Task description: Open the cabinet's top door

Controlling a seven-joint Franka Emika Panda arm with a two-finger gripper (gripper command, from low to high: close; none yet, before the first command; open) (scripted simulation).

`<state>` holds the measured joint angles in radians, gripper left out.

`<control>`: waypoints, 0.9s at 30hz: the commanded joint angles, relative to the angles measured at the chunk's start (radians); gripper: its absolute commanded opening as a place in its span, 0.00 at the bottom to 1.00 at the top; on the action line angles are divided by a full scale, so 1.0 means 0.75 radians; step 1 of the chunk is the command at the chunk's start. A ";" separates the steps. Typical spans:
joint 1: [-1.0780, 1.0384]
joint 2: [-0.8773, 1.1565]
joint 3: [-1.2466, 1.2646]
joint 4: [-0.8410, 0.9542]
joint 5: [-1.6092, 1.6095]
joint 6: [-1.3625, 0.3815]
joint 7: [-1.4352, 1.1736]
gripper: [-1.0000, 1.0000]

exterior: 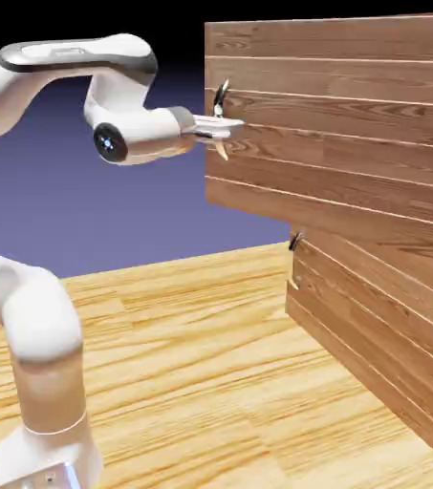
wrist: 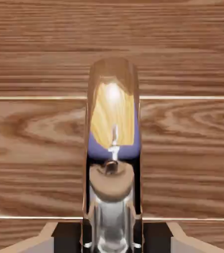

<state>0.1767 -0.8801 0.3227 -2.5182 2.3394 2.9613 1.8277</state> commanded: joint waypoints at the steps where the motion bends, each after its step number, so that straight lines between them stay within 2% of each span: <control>1: 0.049 -0.024 -0.039 -0.025 -0.042 0.004 0.019 0.00; 11: 0.527 -0.295 -0.383 -0.234 -0.542 0.152 0.263 0.00; 14: 0.595 -0.364 -0.427 -0.289 -0.716 0.177 0.399 0.00; 20: 0.556 -0.497 -0.445 -0.405 -1.064 0.089 0.729 0.00; 27: 0.339 -0.750 -0.544 -0.534 -1.456 -0.267 1.045 0.00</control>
<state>0.4309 -1.4428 -0.0857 -2.9185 1.2467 2.7618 2.6115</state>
